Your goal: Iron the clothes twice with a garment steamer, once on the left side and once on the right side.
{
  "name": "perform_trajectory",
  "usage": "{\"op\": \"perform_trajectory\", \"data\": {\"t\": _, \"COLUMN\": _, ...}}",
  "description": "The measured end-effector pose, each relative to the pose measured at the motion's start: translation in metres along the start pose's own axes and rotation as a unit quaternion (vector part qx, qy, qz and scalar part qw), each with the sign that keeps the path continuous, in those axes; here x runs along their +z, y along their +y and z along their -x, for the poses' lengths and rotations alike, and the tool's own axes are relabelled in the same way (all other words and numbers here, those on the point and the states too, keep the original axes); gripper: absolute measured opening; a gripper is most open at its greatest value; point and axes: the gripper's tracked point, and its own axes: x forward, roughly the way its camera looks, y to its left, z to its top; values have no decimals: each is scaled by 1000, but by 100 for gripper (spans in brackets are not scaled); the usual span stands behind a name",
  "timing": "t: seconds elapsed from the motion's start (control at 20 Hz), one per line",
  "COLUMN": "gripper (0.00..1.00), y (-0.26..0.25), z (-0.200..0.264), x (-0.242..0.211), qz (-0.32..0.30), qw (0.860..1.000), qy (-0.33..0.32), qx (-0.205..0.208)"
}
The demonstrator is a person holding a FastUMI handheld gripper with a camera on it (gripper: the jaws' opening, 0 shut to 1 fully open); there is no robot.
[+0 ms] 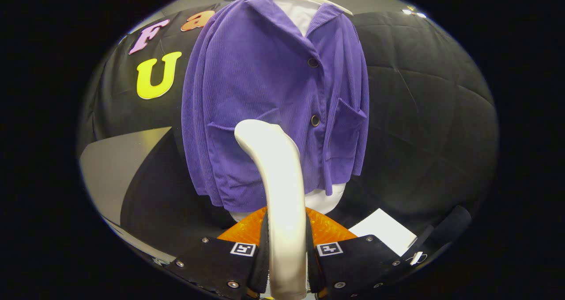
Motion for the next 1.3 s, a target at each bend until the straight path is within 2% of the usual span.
{"op": "perform_trajectory", "data": {"t": 0.45, "gripper": 36, "y": -61, "z": 57, "x": 120, "qz": -19, "qw": 992, "qy": -116, "qx": -46}}
{"op": "perform_trajectory", "data": {"t": 0.85, "gripper": 35, "y": -117, "z": 84, "x": 200, "qz": -39, "qw": 981, "qy": -187, "qx": -37}}
{"op": "perform_trajectory", "data": {"t": 1.05, "gripper": 35, "y": -134, "z": 94, "x": 244, "qz": -36, "qw": 972, "qy": -230, "qx": -18}}
{"op": "perform_trajectory", "data": {"t": 1.3, "gripper": 35, "y": -147, "z": 80, "x": 282, "qz": -49, "qw": 961, "qy": -270, "qx": -42}}
